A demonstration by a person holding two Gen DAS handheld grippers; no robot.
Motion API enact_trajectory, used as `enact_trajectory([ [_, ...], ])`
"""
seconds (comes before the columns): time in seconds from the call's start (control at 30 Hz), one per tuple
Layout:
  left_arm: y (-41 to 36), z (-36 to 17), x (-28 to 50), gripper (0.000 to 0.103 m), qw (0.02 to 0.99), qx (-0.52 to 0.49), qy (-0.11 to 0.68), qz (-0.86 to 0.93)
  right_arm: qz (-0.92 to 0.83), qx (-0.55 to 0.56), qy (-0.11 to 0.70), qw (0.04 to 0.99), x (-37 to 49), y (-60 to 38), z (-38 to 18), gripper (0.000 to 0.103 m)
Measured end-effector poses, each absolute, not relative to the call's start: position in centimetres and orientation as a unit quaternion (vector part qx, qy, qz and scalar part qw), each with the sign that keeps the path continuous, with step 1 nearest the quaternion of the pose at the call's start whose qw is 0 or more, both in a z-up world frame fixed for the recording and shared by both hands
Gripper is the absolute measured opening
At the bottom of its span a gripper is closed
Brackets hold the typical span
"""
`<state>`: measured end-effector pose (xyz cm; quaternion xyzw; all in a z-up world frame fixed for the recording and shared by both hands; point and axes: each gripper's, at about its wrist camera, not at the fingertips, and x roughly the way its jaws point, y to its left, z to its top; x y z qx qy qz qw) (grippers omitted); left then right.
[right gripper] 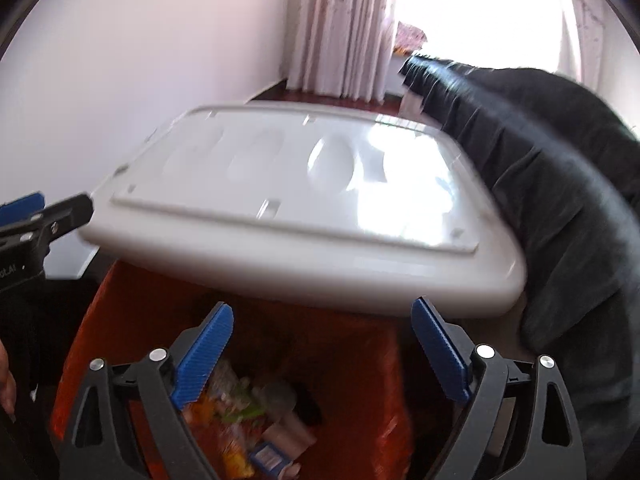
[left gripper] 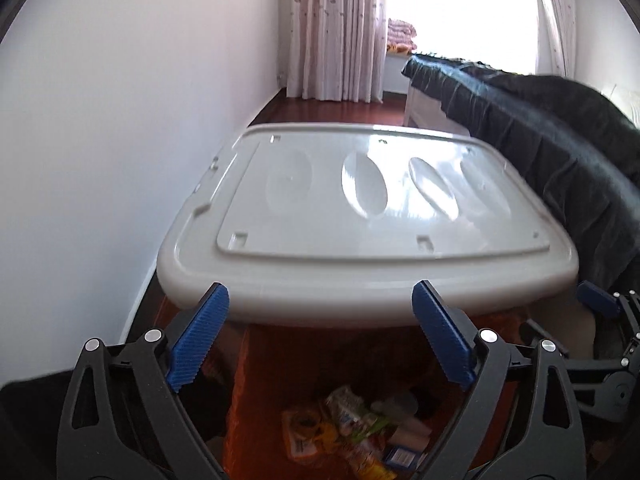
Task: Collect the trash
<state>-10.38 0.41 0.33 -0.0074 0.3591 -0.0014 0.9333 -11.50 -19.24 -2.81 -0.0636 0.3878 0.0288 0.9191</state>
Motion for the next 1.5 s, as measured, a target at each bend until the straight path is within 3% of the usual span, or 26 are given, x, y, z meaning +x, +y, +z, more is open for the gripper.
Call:
enact_trajectory([
  [0.13, 0.1, 1.6, -8.6, 0.091, 0.938, -0.013, 0.346, -0.002, 0.007, -0.05, 0.362, 0.931, -9.2, -20.4, -0.2, 0.097],
  [0.53, -0.1, 5.0, -2.3, 0.093, 0.946, -0.043, 0.321, -0.012, -0.049, -0.047, 0.28, 0.958, -2.8, -20.5, 5.8, 0.098],
  [0.93, -0.6, 5.1, 1.4, 0.095, 0.949, -0.006, 0.315, -0.005, -0.071, 0.007, 0.294, 0.953, 0.1, -22.8, 4.2, 0.098],
  [1.5, -0.6, 2.7, 2.3, 0.095, 0.939, 0.003, 0.344, 0.014, -0.072, -0.052, 0.3, 0.95, 0.2, -20.6, 2.7, 0.098],
])
